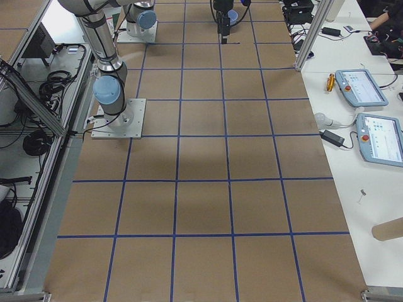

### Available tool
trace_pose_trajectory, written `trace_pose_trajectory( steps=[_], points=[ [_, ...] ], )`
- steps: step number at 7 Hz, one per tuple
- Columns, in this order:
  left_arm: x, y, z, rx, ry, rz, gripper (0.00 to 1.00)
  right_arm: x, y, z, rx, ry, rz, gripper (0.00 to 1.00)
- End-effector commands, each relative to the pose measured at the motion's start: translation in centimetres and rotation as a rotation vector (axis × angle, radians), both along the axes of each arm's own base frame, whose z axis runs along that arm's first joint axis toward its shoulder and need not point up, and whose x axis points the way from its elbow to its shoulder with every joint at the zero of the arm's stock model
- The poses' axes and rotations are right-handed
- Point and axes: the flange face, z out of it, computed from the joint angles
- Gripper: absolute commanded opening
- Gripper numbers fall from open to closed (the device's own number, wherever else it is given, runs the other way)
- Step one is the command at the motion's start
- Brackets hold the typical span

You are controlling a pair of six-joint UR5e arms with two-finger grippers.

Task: Stack green bowl on blue bowl
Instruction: 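Lift the green bowl with the left gripper and carry it over the blue bowl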

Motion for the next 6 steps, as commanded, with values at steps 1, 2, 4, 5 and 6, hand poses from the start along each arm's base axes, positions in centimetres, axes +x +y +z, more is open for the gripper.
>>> trace_pose_trajectory(
  steps=[1, 2, 4, 5, 6],
  points=[
    [-9.5, 0.0, -1.3, 0.024, 0.018, 0.0, 0.0, 0.0, 0.0, 0.0, 0.0, 0.0, 0.0, 1.0],
    [-11.5, 0.3, -2.5, 0.005, 0.01, -0.028, 0.0, 0.0, 0.0, 0.0, 0.0, 0.0, 0.0, 1.0],
    [-12.6, 3.0, -6.2, -0.017, 0.0, -0.027, 0.0, 0.0, 0.0, 0.0, 0.0, 0.0, 0.0, 1.0],
    [-12.7, 3.5, -6.9, -0.036, -0.013, -0.034, 0.0, -0.1, 0.0, 0.0, 0.0, 0.0, -0.001, 1.0],
    [-12.7, 3.3, -7.0, -0.037, -0.015, -0.037, 0.0, -0.1, 0.0, 0.0, 0.0, 0.0, -0.001, 1.0]
  ],
)
